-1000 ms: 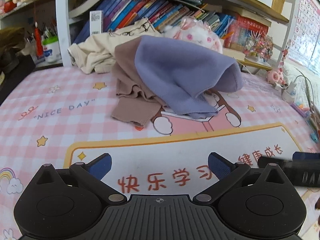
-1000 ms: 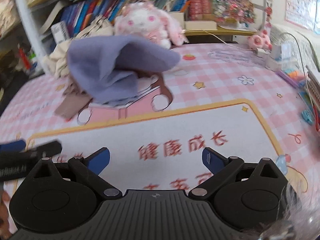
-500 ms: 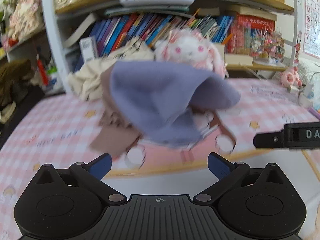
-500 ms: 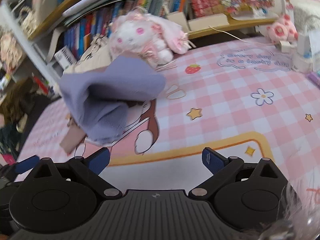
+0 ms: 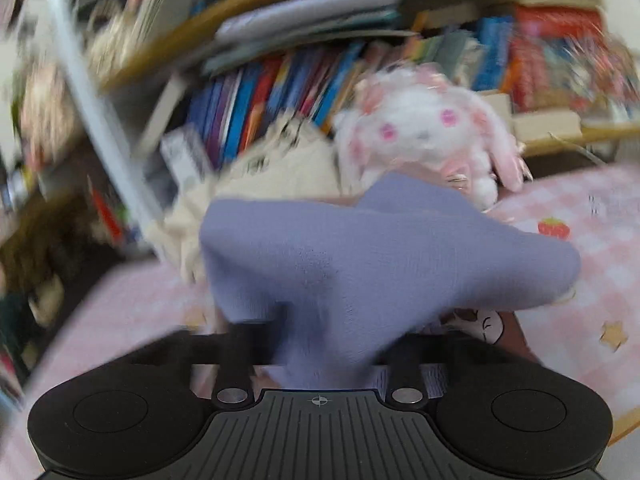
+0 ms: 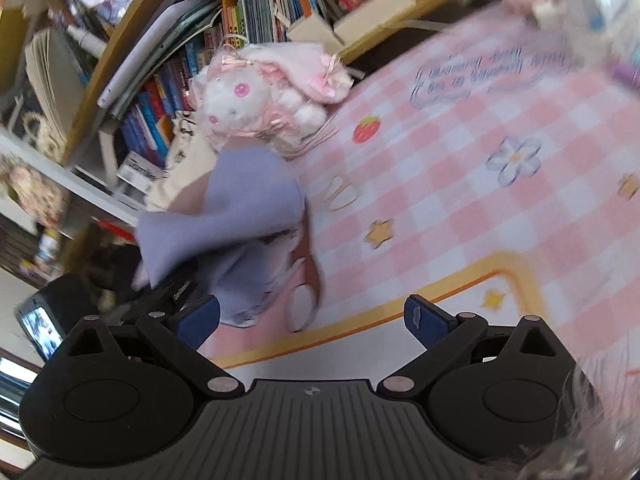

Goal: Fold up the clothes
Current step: 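Grasp the lavender sweater with both grippers and lift it off the mat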

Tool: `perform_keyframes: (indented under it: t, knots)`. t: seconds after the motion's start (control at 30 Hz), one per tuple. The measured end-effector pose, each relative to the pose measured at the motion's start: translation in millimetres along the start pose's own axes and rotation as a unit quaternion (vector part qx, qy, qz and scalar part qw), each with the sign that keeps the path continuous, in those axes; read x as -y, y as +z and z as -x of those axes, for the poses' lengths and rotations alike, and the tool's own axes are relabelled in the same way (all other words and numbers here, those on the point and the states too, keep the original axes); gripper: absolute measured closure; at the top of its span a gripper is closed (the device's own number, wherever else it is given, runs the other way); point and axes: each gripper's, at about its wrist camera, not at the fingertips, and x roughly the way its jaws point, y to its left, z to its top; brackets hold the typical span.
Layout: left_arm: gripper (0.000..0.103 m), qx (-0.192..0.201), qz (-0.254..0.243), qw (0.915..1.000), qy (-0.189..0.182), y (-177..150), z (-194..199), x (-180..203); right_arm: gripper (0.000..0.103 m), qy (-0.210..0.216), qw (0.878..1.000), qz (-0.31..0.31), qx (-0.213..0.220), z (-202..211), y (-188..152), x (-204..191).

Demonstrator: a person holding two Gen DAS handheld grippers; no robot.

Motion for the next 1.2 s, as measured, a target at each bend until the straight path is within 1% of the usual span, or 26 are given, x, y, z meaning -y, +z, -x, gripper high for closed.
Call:
perform_keyframes:
  t: [0.03,0.17,0.27,0.4,0.5,0.53,0.77,0.8,0.83,0.87,0.93,0.97,1.0,1.03,1.07,1.1,1.2]
  knots:
    - [0.095,0.003,0.005,1.0,-0.007,0,9,-6,0.003,0.015,1.0,-0.015,-0.007,-4,0,1]
    - [0.096,0.019,-0.028,0.9993,-0.018,-3,58,-20,0.003,0.077,0.995,-0.057,-0.036,-25,-1,0]
    - [0.096,0.011,-0.024,0.9994,-0.024,-12,91,-33,0.003,0.111,0.987,-0.097,-0.058,-40,-8,3]
    - [0.096,-0.008,-0.015,0.9995,-0.026,-24,115,-40,0.005,0.115,0.981,-0.126,-0.095,-55,-21,8]
    - [0.096,-0.01,-0.012,0.9996,-0.026,-30,128,-40,0.006,0.121,0.976,-0.136,-0.119,-59,-31,10]
    - [0.096,-0.01,-0.01,0.9996,-0.026,-31,133,-41,0.008,0.126,0.973,-0.145,-0.125,-57,-35,11]
    - [0.096,0.005,0.052,0.9977,-0.043,-15,149,-57,0.009,0.162,0.95,-0.208,-0.169,-47,-60,20]
    - [0.096,0.006,0.056,0.9974,-0.045,-14,150,-59,0.011,0.167,0.946,-0.217,-0.175,-46,-64,22]
    - [0.096,0.005,0.053,0.9976,-0.044,-14,151,-59,0.016,0.172,0.941,-0.226,-0.181,-44,-68,23]
    - [0.096,0.003,0.047,0.998,-0.042,-15,151,-59,0.019,0.177,0.938,-0.232,-0.185,-42,-70,24]
    - [0.096,-0.006,0.03,0.9987,-0.04,-19,149,-56,0.031,0.193,0.94,-0.222,-0.171,-35,-62,20]
    - [0.096,-0.007,0.022,0.999,-0.039,-21,150,-55,0.034,0.201,0.941,-0.217,-0.164,-31,-58,19]
    - [0.096,-0.007,0.016,0.9991,-0.04,-23,151,-54,0.05,0.209,0.942,-0.212,-0.157,-27,-55,17]
    - [0.096,-0.007,0.01,0.9991,-0.04,-24,152,-54,0.072,0.217,0.942,-0.206,-0.15,-24,-51,15]
    - [0.096,-0.007,0.004,0.9992,-0.04,-25,153,-53,0.084,0.225,0.943,-0.201,-0.142,-20,-47,14]
    - [0.096,-0.007,-0.001,0.9991,-0.041,-25,155,-53,0.094,0.233,0.943,-0.195,-0.135,-16,-43,12]
    - [0.096,-0.005,-0.022,0.9984,-0.053,-24,164,-51,0.096,0.257,0.943,-0.18,-0.11,-3,-30,7]
